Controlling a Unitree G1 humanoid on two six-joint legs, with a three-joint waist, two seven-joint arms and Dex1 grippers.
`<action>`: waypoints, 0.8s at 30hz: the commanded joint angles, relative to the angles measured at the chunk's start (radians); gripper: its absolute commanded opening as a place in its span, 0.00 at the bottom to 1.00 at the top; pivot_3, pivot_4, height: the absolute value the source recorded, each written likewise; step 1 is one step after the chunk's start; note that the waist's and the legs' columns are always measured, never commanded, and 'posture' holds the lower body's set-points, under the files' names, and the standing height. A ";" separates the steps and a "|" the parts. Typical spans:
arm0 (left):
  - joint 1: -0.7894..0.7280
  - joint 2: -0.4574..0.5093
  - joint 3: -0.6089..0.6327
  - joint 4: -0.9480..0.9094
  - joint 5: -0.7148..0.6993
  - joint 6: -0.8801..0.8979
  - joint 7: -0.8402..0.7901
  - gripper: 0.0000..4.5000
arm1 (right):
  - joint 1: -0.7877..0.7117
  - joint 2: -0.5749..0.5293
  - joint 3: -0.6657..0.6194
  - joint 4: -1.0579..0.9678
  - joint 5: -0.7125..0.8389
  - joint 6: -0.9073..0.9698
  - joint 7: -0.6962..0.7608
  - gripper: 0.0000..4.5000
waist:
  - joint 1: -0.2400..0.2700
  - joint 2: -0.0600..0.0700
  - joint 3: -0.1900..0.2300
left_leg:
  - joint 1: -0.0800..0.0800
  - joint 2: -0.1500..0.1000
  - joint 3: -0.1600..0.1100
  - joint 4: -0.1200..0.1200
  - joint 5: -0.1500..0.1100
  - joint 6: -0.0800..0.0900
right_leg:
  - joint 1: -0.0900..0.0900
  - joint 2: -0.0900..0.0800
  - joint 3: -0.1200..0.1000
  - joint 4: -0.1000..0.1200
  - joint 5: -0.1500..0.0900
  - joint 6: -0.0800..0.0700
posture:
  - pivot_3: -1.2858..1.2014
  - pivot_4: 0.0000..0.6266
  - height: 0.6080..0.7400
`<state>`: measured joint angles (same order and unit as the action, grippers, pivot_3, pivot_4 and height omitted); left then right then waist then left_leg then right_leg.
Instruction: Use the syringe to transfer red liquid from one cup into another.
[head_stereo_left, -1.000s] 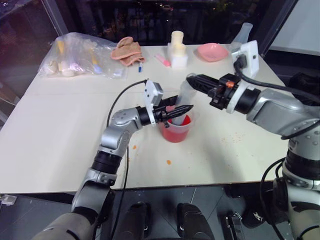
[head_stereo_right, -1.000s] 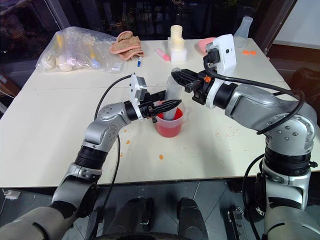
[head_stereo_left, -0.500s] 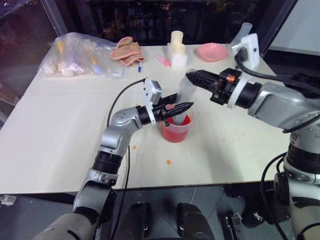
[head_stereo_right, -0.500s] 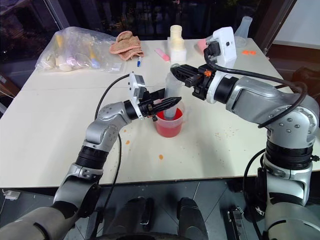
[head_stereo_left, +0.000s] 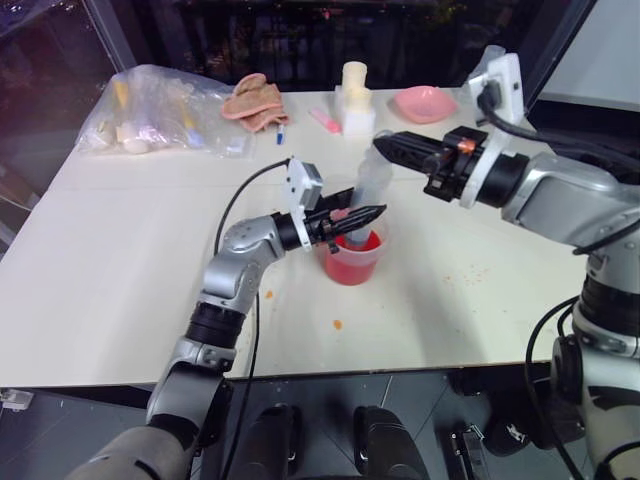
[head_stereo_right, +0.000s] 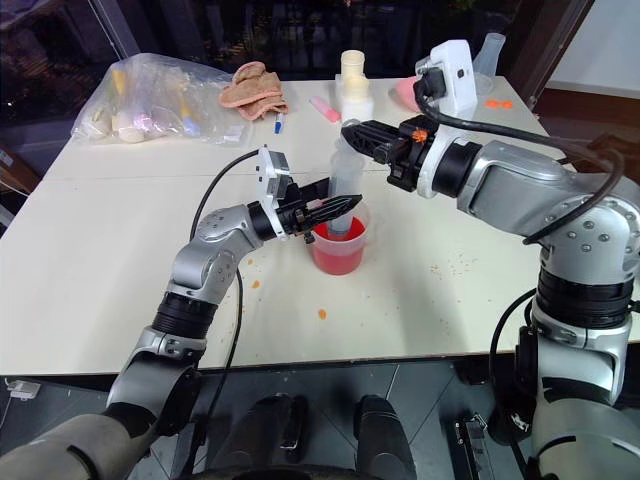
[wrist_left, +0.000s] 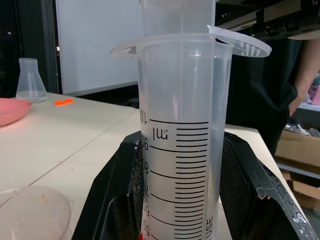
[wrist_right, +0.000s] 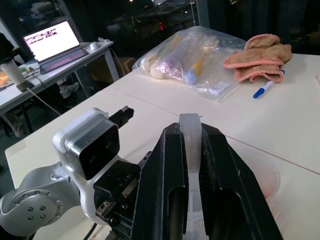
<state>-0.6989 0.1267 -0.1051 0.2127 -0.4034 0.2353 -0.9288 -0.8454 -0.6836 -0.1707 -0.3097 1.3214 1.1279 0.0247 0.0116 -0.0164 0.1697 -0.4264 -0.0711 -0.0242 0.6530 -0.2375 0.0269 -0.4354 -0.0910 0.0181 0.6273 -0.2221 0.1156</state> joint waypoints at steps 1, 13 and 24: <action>0.021 -0.001 -0.041 0.009 0.020 0.010 -0.022 0.33 | -0.075 -0.020 -0.077 -0.020 0.000 -0.054 -0.001 0.01 | 0.000 0.000 0.000 | 0.000 0.000 0.000 0.000 0.000 0.000 | 0.000 0.000 0.000 0.000 0.000 0.000 | 0.52 0.24 1.00; 0.007 -0.007 -0.024 0.006 0.010 0.023 -0.014 0.33 | -0.048 -0.012 -0.066 -0.043 -0.004 -0.056 0.012 0.01 | 0.000 0.000 0.000 | 0.000 0.000 0.000 0.000 0.000 0.000 | 0.000 0.000 0.000 -0.001 0.000 0.000 | 0.52 0.24 1.00; -0.008 -0.009 -0.011 0.002 0.004 0.019 -0.009 0.33 | -0.036 0.000 -0.069 -0.047 0.004 -0.063 0.013 0.37 | 0.001 0.000 0.000 | 0.000 0.000 0.000 -0.001 0.000 0.000 | 0.000 0.000 0.000 -0.002 0.000 0.000 | 0.52 0.24 1.00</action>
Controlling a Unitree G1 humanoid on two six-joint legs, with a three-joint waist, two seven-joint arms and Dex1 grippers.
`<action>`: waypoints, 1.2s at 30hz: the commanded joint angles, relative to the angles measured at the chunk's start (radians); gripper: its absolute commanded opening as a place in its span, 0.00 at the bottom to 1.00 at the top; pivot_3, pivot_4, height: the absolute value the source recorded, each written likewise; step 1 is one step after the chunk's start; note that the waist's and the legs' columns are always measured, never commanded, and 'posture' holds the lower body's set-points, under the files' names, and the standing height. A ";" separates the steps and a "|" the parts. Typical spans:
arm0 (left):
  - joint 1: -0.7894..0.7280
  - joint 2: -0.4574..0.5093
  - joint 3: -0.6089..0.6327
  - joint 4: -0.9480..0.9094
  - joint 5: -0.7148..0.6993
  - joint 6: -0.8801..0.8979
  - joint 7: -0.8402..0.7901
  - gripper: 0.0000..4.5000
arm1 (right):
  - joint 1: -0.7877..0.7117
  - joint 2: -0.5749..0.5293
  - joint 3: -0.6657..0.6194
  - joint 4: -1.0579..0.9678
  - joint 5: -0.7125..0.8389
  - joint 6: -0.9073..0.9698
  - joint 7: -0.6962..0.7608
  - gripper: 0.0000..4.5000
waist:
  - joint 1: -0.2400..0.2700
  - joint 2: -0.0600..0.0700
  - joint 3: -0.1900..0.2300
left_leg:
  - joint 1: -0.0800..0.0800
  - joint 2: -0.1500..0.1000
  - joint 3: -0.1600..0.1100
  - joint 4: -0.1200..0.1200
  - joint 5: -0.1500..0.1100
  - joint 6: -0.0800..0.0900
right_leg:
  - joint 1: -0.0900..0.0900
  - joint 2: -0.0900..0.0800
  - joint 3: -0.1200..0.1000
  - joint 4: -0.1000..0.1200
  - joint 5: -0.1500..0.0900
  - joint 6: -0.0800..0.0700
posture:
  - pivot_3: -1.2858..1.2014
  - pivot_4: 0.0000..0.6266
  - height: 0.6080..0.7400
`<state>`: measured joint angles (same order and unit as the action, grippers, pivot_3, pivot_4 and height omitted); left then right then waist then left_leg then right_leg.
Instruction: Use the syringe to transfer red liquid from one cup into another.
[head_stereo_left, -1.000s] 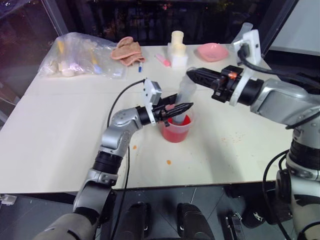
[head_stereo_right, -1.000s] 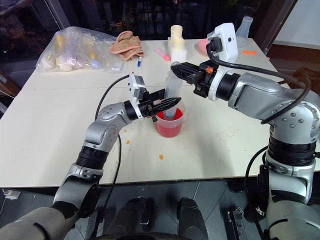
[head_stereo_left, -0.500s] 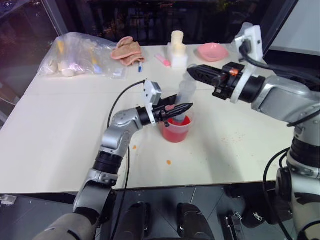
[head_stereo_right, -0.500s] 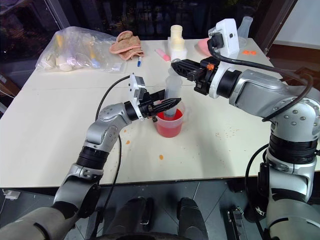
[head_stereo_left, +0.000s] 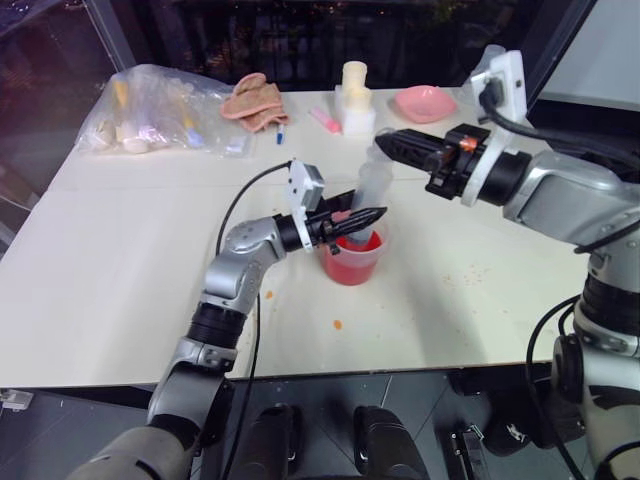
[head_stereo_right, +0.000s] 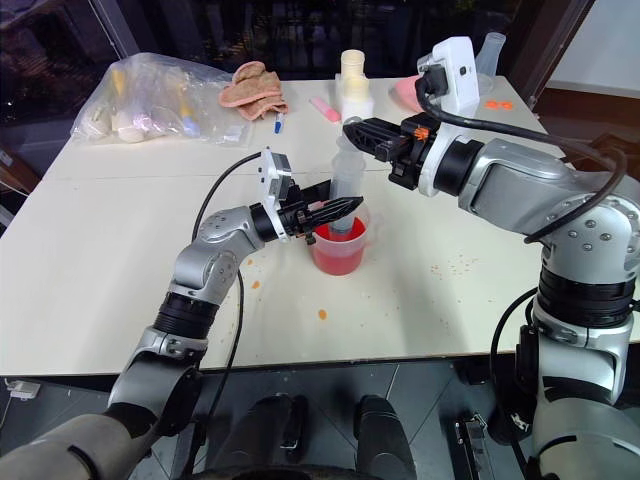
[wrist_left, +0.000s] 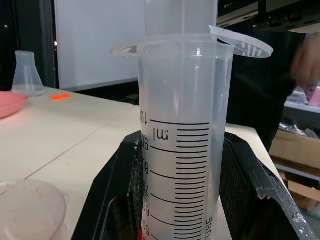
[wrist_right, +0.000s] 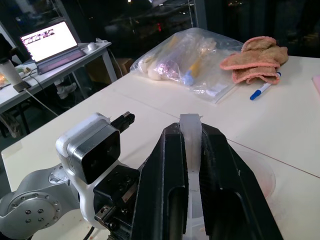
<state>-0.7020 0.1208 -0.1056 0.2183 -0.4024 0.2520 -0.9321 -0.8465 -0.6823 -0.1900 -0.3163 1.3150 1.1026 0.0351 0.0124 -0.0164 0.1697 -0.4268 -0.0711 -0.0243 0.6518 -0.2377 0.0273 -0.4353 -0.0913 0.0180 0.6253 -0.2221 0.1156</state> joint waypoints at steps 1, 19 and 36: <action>-0.008 -0.003 -0.006 0.000 0.004 -0.003 -0.003 0.33 | -0.035 -0.001 -0.049 -0.040 0.009 -0.039 0.001 0.48 | 0.000 0.000 0.000 | 0.000 0.000 0.000 0.000 0.000 0.000 | 0.001 0.000 -0.001 -0.001 0.000 0.000 | 0.52 0.24 1.00; -0.188 -0.065 0.118 -0.032 -0.079 -0.001 0.126 0.33 | 0.040 -0.075 -0.209 -0.025 0.191 -0.094 -0.096 0.80 | 0.001 0.000 0.000 | -0.002 0.000 0.000 -0.002 -0.002 0.003 | 0.001 0.000 -0.001 -0.009 0.000 0.000 | 0.52 0.24 1.00; -0.351 -0.107 0.191 0.337 0.058 -0.403 0.272 0.33 | 0.049 -0.071 -0.124 -0.057 0.138 -0.145 -0.086 0.80 | 0.003 -0.001 0.000 | -0.002 0.000 0.000 -0.001 -0.002 0.004 | 0.002 0.000 -0.002 -0.009 0.000 0.001 | 0.52 0.24 1.00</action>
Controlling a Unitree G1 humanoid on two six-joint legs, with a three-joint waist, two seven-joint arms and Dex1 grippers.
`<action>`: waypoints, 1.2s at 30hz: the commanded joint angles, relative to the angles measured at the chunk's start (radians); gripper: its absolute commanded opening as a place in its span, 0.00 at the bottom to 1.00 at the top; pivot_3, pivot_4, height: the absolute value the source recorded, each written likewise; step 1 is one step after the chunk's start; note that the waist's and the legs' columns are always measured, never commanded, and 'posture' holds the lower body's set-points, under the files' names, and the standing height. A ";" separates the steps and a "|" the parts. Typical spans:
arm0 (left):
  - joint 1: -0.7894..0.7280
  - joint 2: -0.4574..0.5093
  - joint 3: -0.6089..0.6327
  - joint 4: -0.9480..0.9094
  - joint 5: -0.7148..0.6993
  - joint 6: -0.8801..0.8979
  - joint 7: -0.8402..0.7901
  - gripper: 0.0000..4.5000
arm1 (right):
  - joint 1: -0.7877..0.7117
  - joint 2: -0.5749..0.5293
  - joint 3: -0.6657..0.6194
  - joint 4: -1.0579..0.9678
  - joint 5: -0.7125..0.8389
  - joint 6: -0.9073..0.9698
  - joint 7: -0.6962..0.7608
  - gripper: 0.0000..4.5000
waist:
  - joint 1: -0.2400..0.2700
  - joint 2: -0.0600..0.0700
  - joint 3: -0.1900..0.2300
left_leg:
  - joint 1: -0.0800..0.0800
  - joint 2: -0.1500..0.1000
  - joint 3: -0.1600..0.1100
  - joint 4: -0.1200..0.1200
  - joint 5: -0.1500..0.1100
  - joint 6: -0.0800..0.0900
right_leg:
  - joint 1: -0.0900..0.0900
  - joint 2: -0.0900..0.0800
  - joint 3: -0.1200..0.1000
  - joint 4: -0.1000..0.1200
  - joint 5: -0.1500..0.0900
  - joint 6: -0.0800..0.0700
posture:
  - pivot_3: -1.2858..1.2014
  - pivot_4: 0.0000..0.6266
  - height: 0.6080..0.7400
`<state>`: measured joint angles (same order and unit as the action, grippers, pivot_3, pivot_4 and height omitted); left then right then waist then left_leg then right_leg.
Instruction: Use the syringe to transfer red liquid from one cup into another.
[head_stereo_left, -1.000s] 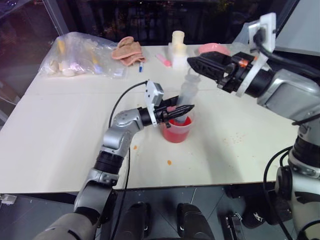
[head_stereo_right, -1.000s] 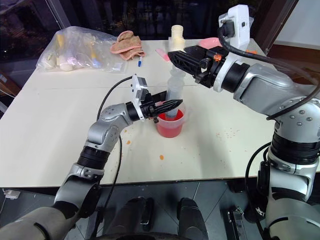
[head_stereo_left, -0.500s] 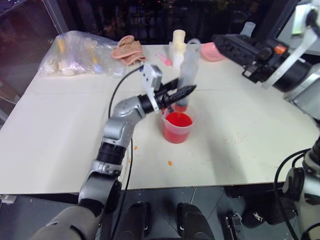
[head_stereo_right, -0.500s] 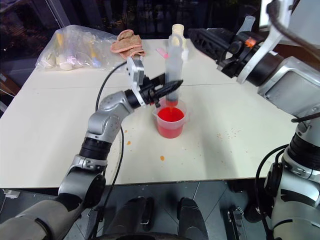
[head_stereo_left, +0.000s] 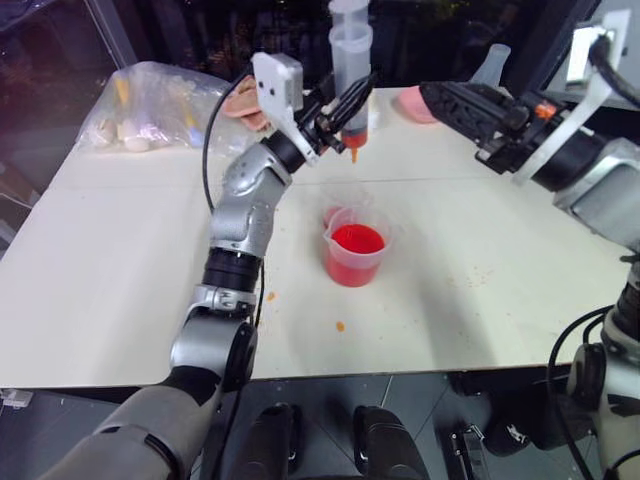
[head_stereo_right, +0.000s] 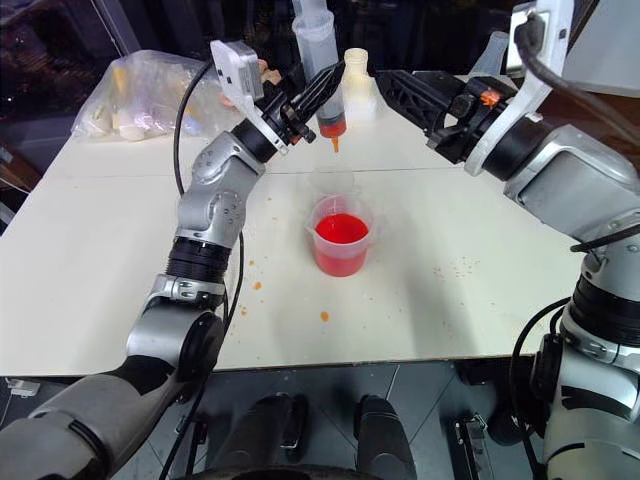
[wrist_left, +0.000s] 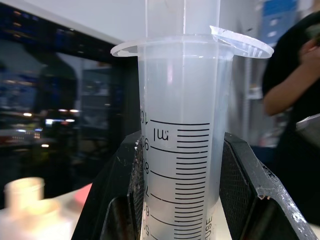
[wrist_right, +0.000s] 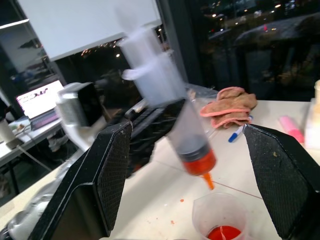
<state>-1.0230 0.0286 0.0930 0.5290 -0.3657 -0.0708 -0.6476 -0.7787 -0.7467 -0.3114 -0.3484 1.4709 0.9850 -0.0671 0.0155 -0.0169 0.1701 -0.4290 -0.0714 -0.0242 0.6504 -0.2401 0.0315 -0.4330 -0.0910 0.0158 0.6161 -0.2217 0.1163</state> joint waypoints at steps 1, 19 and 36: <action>-0.025 -0.018 -0.011 0.049 0.030 -0.101 -0.018 0.33 | -0.026 -0.007 0.009 -0.025 -0.038 -0.030 0.020 0.80 | -0.001 0.000 0.000 | 0.000 0.000 0.000 0.000 0.000 0.000 | 0.000 0.000 0.000 -0.001 0.000 0.000 | 0.52 0.24 1.00; -0.006 -0.043 -0.038 0.285 0.126 -0.318 -0.031 0.33 | -0.211 0.188 0.233 0.094 -0.536 -0.114 0.104 0.80 | -0.003 0.000 0.000 | 0.000 0.000 0.000 0.000 0.000 0.000 | -0.001 0.000 0.000 0.000 0.000 0.001 | 0.52 0.24 1.00; 0.014 -0.050 -0.039 0.266 0.133 -0.311 -0.025 0.33 | -0.267 0.320 0.230 0.244 -0.778 -0.140 0.177 0.51 | -0.005 0.000 0.000 | 0.000 -0.001 0.000 -0.001 0.000 0.000 | -0.002 0.003 -0.001 0.001 0.000 0.001 | 0.52 0.24 1.00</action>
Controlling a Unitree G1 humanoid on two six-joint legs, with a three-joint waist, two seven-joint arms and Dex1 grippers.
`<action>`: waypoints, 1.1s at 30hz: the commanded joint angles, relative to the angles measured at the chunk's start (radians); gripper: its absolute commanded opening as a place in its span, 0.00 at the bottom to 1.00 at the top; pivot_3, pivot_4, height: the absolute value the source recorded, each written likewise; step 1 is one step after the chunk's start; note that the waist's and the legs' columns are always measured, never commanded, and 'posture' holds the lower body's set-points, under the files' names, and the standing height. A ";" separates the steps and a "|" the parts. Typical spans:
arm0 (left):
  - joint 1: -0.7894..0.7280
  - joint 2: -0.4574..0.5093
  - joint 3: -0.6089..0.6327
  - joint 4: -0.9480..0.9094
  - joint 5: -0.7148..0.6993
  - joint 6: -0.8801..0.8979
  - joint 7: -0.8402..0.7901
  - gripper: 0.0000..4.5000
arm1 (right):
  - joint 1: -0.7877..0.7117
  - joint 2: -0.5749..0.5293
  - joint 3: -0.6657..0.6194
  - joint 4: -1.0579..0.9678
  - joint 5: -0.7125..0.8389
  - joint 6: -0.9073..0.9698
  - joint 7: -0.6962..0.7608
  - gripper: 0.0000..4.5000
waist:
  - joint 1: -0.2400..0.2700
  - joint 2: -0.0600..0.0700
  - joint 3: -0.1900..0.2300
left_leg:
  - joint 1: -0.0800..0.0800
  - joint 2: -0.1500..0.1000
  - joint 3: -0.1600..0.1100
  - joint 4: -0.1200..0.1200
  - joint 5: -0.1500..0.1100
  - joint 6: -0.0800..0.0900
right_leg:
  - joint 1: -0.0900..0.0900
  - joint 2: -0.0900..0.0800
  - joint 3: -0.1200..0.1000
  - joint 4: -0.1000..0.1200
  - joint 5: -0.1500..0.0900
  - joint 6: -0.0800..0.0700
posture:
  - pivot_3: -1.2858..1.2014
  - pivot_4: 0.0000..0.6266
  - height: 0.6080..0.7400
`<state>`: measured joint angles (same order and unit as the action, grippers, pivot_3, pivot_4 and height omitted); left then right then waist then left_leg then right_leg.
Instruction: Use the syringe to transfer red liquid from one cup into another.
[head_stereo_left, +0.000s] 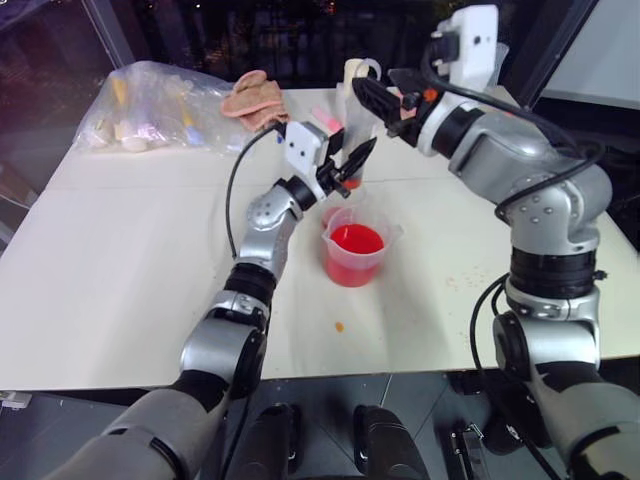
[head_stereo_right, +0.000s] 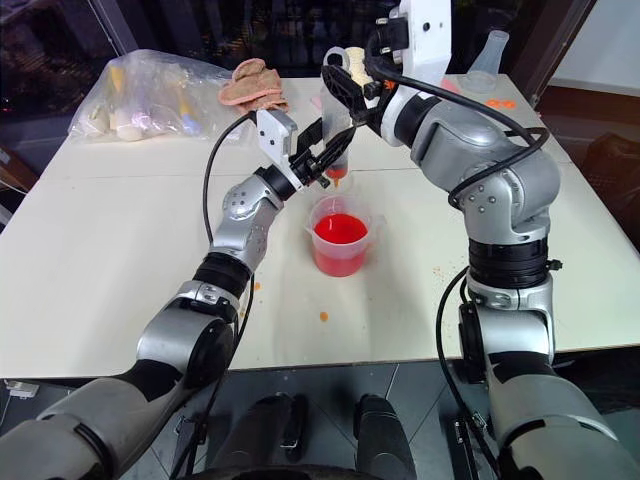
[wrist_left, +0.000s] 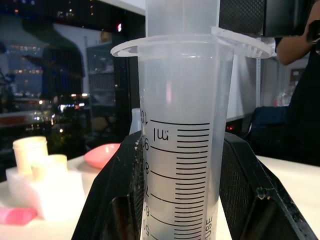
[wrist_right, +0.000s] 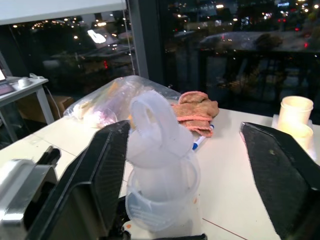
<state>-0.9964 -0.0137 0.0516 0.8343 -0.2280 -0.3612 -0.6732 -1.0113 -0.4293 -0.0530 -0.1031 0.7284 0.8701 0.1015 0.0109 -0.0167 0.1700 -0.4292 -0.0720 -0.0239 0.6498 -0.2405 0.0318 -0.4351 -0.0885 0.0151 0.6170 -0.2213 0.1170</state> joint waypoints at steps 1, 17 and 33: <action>-0.012 -0.008 0.002 -0.041 -0.004 -0.020 0.001 0.33 | -0.037 0.006 -0.031 0.002 -0.042 -0.025 0.012 0.37 | 0.000 0.000 0.000 | 0.000 0.000 0.000 0.000 0.000 0.000 | 0.000 0.000 0.000 0.000 0.000 0.000 | 0.52 0.24 1.00; -0.034 -0.002 0.014 -0.032 -0.004 -0.023 0.017 0.33 | -0.031 0.061 -0.019 -0.007 -0.073 0.031 0.070 0.01 | -0.001 0.000 0.000 | 0.000 0.000 0.000 0.000 0.000 0.000 | 0.000 0.000 0.000 0.001 0.000 0.000 | 0.52 0.24 1.00; -0.080 0.023 0.038 -0.023 -0.021 -0.019 0.031 0.33 | 0.027 0.115 0.030 -0.063 -0.104 0.133 0.121 0.01 | -0.001 0.000 0.000 | 0.000 0.000 0.000 0.000 0.000 0.000 | -0.001 0.000 0.000 0.002 0.000 0.000 | 0.52 0.24 1.00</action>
<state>-0.9949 -0.0037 0.0508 0.8617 -0.2212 -0.3595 -0.6773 -1.0151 -0.3358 -0.0622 -0.1393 0.5949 0.9441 0.1859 0.0098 -0.0166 0.1699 -0.4291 -0.0723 -0.0239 0.6499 -0.2403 0.0313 -0.4360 -0.0880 0.0150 0.6186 -0.2212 0.1172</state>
